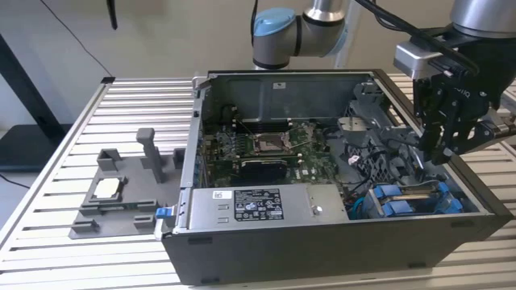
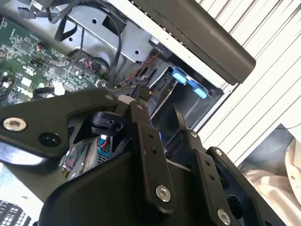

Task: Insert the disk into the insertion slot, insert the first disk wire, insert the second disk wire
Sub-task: 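Insert the first disk wire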

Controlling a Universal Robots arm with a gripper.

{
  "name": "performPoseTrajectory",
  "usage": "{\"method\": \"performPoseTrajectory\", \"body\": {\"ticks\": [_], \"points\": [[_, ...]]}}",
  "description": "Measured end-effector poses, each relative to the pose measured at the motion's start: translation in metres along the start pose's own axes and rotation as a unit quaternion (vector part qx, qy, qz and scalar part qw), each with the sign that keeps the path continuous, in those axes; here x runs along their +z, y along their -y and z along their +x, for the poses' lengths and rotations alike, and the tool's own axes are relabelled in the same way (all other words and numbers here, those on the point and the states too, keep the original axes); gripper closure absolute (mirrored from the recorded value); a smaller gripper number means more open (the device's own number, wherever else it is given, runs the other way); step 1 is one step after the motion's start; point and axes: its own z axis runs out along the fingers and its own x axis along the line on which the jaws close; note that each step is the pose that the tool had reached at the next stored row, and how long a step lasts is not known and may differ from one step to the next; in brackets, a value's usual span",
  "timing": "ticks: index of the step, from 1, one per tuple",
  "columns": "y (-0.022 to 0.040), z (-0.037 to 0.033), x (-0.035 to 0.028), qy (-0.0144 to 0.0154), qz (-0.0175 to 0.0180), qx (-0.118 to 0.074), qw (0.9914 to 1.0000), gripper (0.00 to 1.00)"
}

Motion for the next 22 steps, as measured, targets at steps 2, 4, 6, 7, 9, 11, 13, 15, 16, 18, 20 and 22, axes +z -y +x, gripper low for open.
{"method": "performPoseTrajectory", "body": {"ticks": [2,4,6,7,9,11,13,15,16,18,20,22], "points": [[0.0000,-0.0002,0.0000,-0.0001,0.0000,0.000,1.00000,0.64],[0.0000,-0.0003,0.0000,-0.0002,0.0000,0.000,1.00000,0.71],[0.0001,-0.0003,0.0000,-0.0002,0.0000,0.000,1.00000,0.81],[0.0001,-0.0003,0.0000,-0.0002,0.0000,0.000,1.00000,0.81],[0.0001,-0.0003,0.0000,-0.0002,0.0000,0.000,1.00000,0.81],[0.0002,-0.0003,0.0000,-0.0001,-0.0003,0.000,1.00000,0.81],[0.0003,-0.0003,0.0000,-0.0002,-0.0003,0.000,1.00000,0.81],[0.0004,-0.0003,0.0000,-0.0002,-0.0003,0.000,1.00000,0.81],[0.0005,-0.0003,0.0001,-0.0002,-0.0004,0.000,1.00000,0.81],[0.0007,-0.0003,0.0002,-0.0002,-0.0003,0.000,1.00000,0.81],[0.0010,-0.0002,0.0004,-0.0002,-0.0004,0.000,1.00000,0.81],[0.0033,0.0005,0.0012,0.0000,-0.0016,0.000,1.00000,0.81]]}}
